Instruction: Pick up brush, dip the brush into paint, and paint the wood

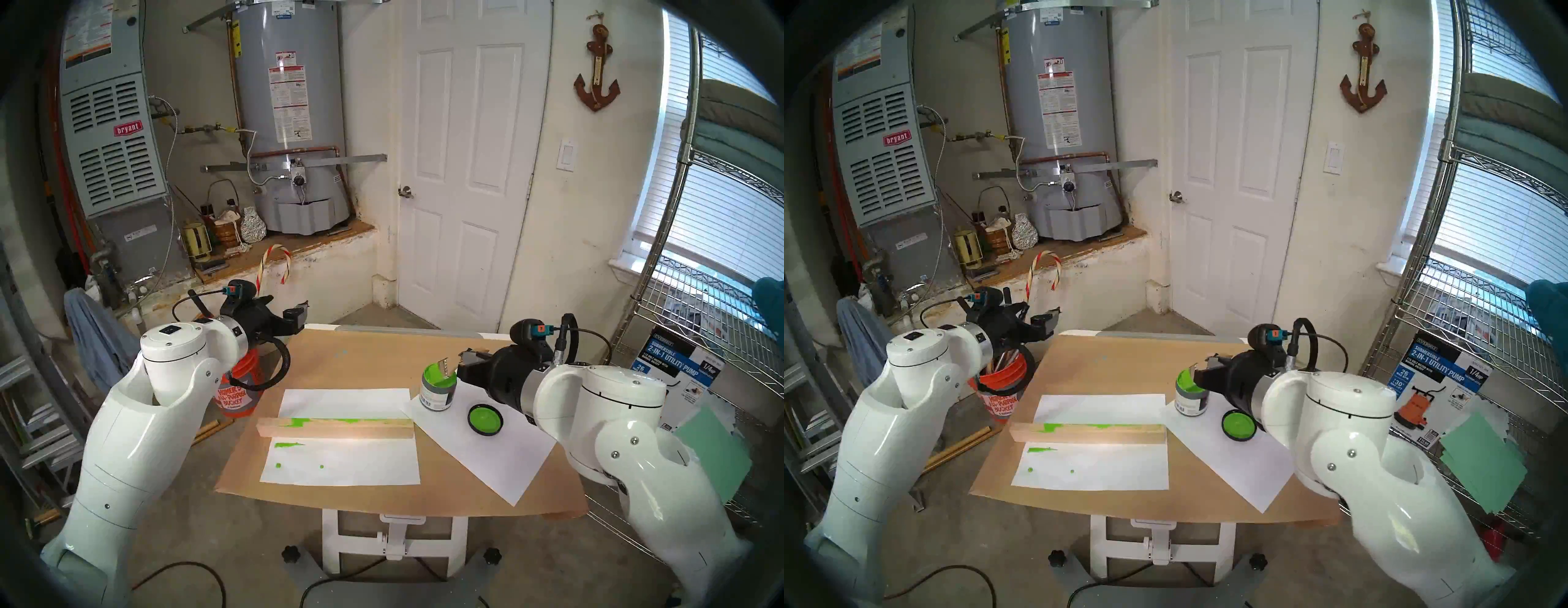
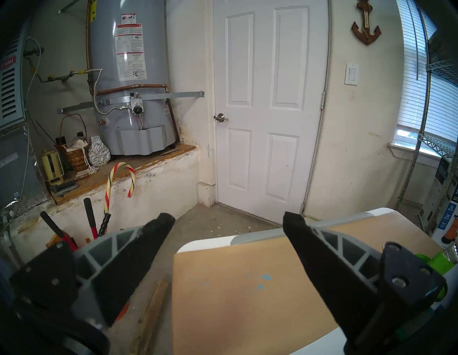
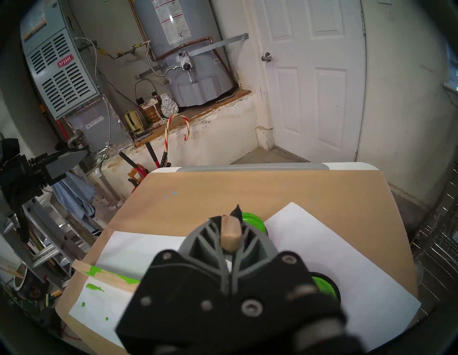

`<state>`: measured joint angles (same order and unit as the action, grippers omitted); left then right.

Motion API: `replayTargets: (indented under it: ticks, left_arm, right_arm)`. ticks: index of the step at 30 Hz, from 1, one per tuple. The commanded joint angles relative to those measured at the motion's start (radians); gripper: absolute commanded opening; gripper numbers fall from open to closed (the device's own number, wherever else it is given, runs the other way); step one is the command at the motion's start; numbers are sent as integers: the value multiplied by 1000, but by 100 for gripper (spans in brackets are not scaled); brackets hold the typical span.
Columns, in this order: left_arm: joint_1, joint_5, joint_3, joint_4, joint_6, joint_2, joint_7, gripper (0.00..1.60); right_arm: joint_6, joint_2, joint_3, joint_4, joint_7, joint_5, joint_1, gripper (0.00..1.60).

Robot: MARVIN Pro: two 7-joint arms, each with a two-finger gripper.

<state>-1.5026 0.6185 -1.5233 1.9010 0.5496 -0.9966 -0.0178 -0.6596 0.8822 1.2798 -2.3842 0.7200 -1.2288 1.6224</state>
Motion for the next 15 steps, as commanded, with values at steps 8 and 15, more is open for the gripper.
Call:
replayTargets:
  ticks: [8,15]
  left_arm:
    - [10,1,-9,16,-2,2,1,160]
    - [10,1,-9,16,-2,2,1,160]
  right_arm:
    - [25,4,67,-59,18,-31,44,0]
    - [26,0,50,-59,22,-14,42,0]
